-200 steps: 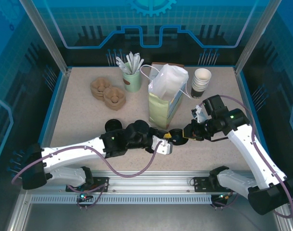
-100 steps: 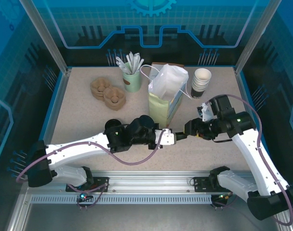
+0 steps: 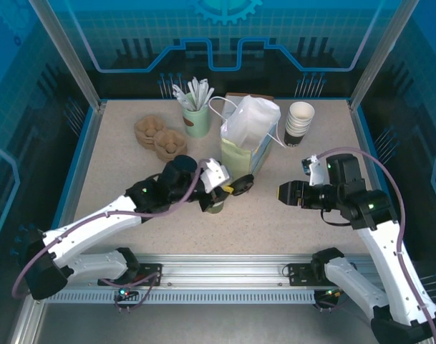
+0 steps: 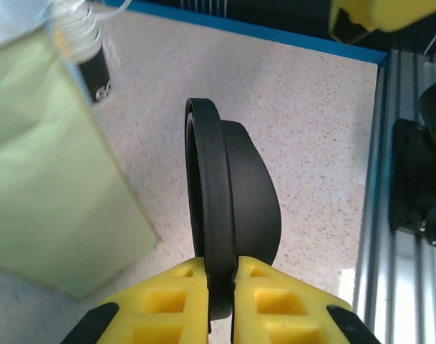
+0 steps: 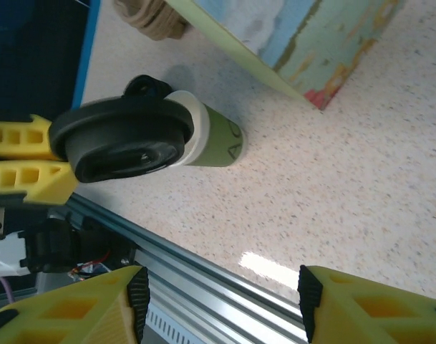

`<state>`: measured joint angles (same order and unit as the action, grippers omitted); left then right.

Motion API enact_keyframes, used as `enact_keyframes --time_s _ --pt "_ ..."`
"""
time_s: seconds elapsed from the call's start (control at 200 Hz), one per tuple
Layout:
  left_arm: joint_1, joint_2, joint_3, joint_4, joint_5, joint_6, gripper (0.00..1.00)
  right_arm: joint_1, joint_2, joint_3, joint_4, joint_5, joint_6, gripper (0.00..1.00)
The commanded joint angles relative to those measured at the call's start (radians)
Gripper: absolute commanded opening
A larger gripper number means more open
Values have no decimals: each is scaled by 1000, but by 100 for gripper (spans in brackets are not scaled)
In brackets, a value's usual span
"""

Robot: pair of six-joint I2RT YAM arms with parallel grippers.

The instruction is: Pack the takeout coffee

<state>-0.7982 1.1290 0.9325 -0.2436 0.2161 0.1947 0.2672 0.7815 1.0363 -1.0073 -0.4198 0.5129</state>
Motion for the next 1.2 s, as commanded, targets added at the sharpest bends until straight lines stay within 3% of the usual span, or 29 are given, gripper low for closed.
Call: enact_keyframes --time_s 0.0,0.275,0.49,0.715,1.196 --pt "73 -27 22 -148 144 -177 13 -8 -11 -69 157 -83 37 58" --pt "284 -60 8 -230 352 -377 14 85 47 -202 326 -56 132 57" --pt "416 -26 0 -242 477 -507 15 246 141 -248 476 32 201 56" --pt "458 -18 3 -204 536 -652 16 365 247 -245 586 103 242 56" --pt "477 31 -116 -100 617 -745 16 440 325 -282 779 153 290 54"
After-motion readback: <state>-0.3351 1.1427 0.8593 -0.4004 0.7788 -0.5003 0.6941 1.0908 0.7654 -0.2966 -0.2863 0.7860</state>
